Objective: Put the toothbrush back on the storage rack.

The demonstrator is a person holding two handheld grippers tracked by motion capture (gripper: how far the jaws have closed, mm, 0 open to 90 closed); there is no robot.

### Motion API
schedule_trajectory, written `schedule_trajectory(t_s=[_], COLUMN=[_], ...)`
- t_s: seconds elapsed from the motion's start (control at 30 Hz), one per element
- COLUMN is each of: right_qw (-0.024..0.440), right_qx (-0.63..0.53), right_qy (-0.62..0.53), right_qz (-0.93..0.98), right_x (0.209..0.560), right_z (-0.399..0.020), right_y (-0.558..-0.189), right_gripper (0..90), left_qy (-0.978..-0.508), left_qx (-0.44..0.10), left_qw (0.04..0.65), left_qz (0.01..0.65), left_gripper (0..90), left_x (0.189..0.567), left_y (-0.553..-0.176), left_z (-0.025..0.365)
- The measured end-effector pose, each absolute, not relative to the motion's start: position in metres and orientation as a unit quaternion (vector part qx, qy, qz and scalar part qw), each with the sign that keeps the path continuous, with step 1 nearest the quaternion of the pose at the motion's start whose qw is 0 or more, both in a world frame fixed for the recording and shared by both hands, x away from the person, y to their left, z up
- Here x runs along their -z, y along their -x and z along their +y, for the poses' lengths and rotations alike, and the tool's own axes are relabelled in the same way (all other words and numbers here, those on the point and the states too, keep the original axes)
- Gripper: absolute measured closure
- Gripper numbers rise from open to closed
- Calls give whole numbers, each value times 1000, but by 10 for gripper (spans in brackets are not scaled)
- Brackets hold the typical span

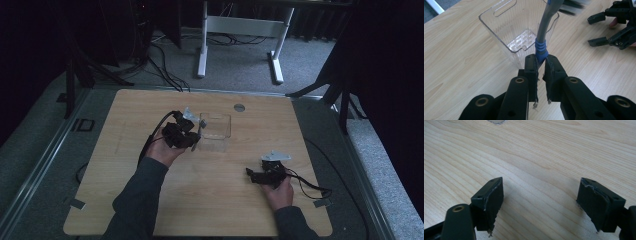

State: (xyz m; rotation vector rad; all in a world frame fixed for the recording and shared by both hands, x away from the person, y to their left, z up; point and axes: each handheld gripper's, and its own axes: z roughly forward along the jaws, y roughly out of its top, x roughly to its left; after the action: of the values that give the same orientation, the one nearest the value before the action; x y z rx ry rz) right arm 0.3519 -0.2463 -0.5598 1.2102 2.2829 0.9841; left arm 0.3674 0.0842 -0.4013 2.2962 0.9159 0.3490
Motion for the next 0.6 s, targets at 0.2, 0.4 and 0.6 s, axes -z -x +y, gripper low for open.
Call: schedule_trajectory(t_s=[0.2, 0.4, 0.6], right_qw=[187, 187, 187], right_qx=[-349, -349, -349], right_qy=[-430, -430, -430], right_qz=[811, 811, 811], right_x=[560, 560, 560], right_z=[-246, -246, -246], right_y=[-352, -352, -352], right_gripper=[210, 210, 210], left_qy=[-871, -871, -869], left_qx=[-131, -129, -130], left_qw=[322, 326, 329], left_qz=[347, 345, 345], left_gripper=[809, 809, 809], left_x=[400, 398, 397], left_y=[-368, -368, -368], left_z=[84, 83, 82])
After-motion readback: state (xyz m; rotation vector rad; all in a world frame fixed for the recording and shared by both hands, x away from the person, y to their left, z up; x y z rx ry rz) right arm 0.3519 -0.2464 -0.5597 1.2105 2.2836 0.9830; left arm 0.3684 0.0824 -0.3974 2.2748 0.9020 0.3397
